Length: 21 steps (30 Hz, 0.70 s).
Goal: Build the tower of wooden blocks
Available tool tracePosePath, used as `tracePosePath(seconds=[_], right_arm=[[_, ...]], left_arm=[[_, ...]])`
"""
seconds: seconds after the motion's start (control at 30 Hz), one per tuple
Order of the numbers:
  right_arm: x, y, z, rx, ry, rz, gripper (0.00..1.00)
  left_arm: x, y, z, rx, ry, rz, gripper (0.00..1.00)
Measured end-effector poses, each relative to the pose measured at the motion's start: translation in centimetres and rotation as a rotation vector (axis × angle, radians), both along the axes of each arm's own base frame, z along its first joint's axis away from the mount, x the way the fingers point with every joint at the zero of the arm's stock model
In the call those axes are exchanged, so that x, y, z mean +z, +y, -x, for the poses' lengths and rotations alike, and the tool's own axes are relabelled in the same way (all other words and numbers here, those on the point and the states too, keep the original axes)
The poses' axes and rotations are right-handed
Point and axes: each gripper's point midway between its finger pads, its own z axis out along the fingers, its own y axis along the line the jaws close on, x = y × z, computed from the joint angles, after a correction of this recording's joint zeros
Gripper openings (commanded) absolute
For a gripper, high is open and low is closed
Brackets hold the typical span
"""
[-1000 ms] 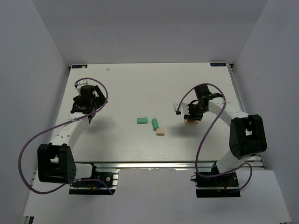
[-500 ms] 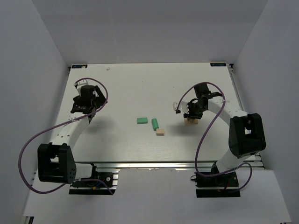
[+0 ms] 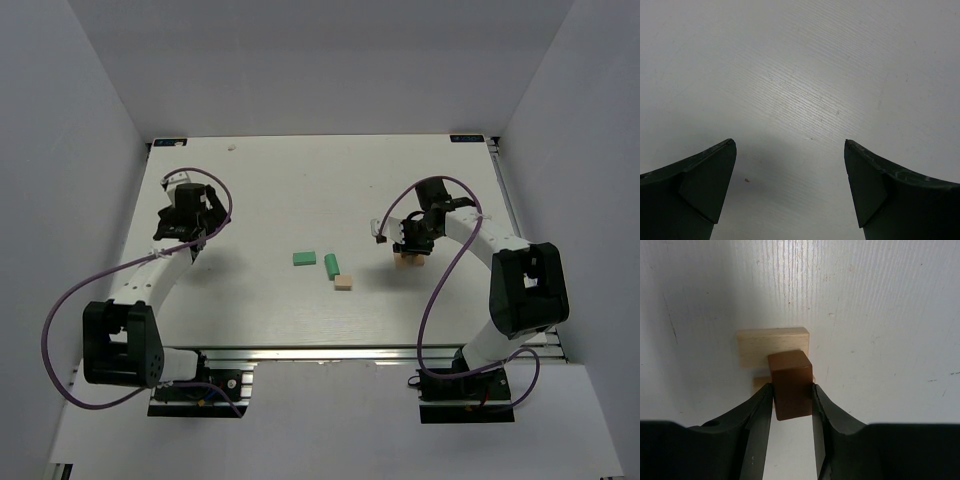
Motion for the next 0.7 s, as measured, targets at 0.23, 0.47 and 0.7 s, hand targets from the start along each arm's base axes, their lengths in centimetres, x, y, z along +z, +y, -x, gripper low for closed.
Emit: tracePosePath(seconds=[0.23, 0.47, 0.7], right_arm=[[-0.03, -0.06, 0.01, -0.001, 0.000, 0.003, 0.12], [-0.04, -0.07, 0.04, -0.001, 0.001, 0.003, 0.21], [-0.06, -0.08, 0.10, -0.001, 0.004, 0.004, 0.27]], left_arm=[[-0.29, 0.00, -0.01, 0.000, 0.009, -0.001, 0.98], [-0.29, 0.01, -0.01, 0.000, 0.009, -0.002, 0.98], [-0.12, 0.07, -0.06, 0.001, 0.007, -0.005, 0.98]])
